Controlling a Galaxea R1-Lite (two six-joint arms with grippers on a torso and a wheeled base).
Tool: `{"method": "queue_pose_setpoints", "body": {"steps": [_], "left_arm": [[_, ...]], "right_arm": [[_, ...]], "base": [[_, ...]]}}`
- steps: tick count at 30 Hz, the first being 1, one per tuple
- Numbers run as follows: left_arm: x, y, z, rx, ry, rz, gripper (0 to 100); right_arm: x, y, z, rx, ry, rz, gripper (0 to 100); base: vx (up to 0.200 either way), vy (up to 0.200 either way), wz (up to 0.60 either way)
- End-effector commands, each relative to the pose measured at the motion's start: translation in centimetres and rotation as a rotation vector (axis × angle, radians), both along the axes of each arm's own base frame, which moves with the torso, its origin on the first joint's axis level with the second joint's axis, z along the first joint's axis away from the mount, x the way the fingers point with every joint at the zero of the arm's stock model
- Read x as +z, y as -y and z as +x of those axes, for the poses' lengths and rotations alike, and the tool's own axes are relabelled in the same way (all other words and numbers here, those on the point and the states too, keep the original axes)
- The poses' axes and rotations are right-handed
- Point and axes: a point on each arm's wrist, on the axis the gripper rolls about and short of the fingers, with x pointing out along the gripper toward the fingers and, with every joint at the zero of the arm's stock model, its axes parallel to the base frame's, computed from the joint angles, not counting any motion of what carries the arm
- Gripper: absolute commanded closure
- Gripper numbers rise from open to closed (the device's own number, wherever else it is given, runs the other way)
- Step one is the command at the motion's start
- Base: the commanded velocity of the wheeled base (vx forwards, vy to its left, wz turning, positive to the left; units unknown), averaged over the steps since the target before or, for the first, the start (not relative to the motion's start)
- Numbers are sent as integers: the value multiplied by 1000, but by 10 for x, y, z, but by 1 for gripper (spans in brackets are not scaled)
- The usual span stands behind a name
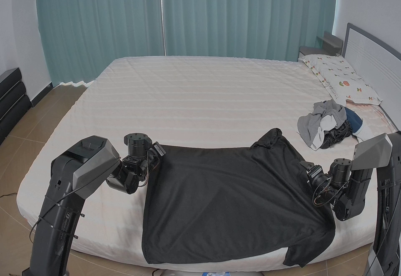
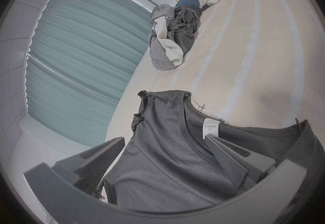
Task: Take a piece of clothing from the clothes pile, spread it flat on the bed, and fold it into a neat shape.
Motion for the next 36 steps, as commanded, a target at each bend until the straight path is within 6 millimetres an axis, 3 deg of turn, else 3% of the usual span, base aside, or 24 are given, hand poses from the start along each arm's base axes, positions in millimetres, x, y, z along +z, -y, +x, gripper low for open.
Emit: {"method": "queue_pose_setpoints", "body": {"steps": [1, 5, 19, 20, 29, 33, 34, 36], "left_arm": [[-6, -14, 11, 32, 22, -6, 100], [-8, -21, 16, 47, 33, -7, 100], [-5, -20, 20, 36, 49, -12, 100], [-5, -20, 20, 36, 48, -14, 0], [-3, -19, 11, 76, 19, -54, 0], [8, -20, 5, 92, 16, -79, 0], [23, -23, -14, 104, -28, -163, 0], [32, -25, -22, 82, -41, -210, 0]], "right_arm": [[0, 0, 0, 0, 7, 0, 0], [0, 0, 0, 0, 7, 0, 0], [0, -1, 0, 1, 6, 0, 0], [0, -1, 0, 1, 6, 0, 0], [6, -1, 3, 4, 32, 0, 0], [8, -3, 4, 11, 38, -6, 0], [17, -9, 12, 47, 87, -62, 0], [21, -9, 21, 64, 100, -115, 0]], "base": [[0, 0, 0], [0, 0, 0], [0, 0, 0], [0, 0, 0], [0, 0, 0], [0, 0, 0], [0, 0, 0], [0, 0, 0]]}}
